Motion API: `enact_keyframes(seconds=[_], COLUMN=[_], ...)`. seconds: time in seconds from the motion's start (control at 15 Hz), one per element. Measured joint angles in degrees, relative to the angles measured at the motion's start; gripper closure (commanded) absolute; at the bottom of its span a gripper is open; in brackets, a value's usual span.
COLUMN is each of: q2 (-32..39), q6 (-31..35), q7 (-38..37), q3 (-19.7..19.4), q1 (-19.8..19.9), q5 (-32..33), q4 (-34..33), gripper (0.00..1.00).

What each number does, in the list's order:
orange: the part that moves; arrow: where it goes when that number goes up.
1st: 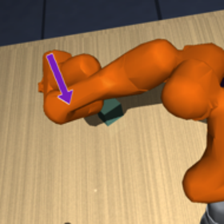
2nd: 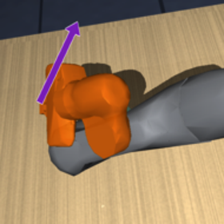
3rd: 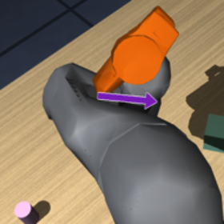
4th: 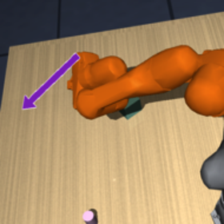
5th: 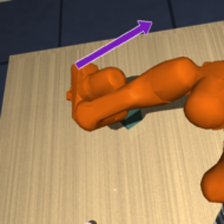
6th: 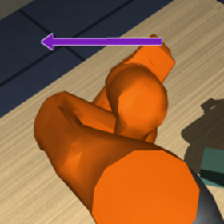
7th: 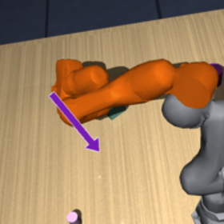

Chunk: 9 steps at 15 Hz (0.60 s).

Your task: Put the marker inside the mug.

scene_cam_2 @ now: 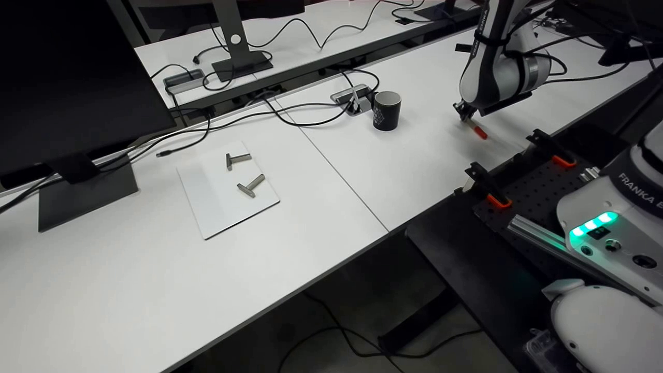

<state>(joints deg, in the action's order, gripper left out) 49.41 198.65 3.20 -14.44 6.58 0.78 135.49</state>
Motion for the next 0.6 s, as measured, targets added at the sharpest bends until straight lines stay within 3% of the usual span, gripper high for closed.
enact_keyframes(seconds=[0.27,0.6], q2=[-0.1,-0.4], q6=[-0.3,-0.3], q7=[2.5,3.6], q3=[-2.2,-8.8], q1=[-1.5,-9.7], q5=[-0.1,-1.8], q4=[-0.8,-1.8], gripper=[0.94,0.94])
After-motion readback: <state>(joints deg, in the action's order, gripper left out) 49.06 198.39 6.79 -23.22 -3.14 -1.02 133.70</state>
